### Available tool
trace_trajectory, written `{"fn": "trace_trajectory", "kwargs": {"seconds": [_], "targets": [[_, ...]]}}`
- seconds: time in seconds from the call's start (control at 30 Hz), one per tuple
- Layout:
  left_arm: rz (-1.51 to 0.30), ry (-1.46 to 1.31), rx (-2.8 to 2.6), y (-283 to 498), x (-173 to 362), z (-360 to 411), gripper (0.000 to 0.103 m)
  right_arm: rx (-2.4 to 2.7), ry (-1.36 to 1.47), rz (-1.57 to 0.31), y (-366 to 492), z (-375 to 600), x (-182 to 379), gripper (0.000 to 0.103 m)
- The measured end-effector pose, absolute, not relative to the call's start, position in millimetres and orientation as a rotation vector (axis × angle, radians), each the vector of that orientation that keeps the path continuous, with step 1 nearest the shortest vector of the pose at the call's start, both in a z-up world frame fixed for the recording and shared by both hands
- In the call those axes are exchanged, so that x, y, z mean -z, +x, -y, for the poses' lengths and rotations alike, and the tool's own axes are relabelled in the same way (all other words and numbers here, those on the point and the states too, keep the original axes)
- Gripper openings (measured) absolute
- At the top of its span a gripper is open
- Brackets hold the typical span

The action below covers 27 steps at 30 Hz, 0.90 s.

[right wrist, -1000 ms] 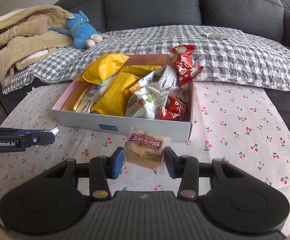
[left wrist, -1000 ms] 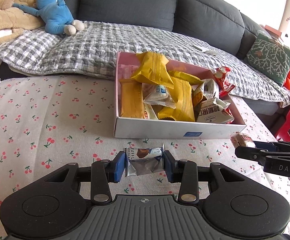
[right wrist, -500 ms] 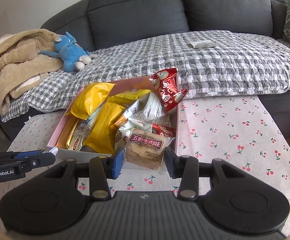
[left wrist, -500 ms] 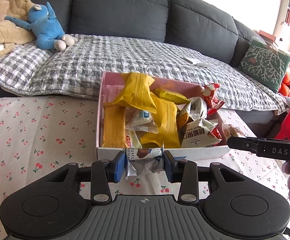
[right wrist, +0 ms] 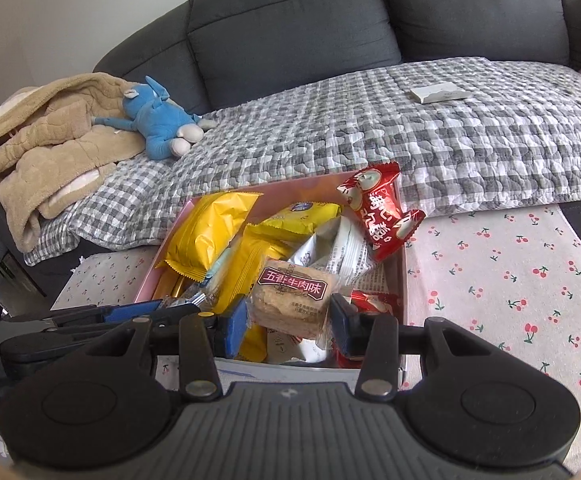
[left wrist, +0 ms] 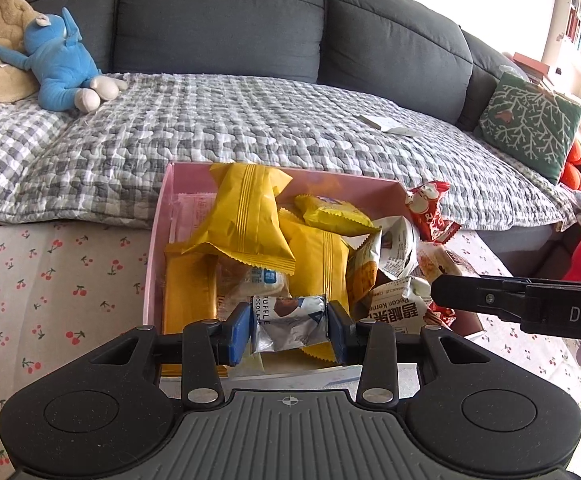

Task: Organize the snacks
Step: 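Carry both packets into the pink box and open both tools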

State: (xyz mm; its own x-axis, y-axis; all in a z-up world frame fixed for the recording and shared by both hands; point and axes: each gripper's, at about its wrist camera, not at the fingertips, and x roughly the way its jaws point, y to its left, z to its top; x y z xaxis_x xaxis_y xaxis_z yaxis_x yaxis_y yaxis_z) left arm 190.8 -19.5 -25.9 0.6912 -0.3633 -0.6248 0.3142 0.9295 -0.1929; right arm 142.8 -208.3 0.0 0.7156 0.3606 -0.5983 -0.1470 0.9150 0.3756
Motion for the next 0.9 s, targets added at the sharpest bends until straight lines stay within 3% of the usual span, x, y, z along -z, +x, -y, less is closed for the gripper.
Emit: {"fn": "trace_trajectory", "kwargs": {"seconds": [0.67,0.9], "targets": [[-0.723,-0.003,0.417,197.1,48.7,26.1,0.040,-0.305,0.319,-0.712,172.9,190.6,8.6,0.040],[-0.720,-0.013,0.410,197.8,47.6,24.3,0.051,-0.309,0.346,-0.715,176.7,189.9,4.8,0.047]]}}
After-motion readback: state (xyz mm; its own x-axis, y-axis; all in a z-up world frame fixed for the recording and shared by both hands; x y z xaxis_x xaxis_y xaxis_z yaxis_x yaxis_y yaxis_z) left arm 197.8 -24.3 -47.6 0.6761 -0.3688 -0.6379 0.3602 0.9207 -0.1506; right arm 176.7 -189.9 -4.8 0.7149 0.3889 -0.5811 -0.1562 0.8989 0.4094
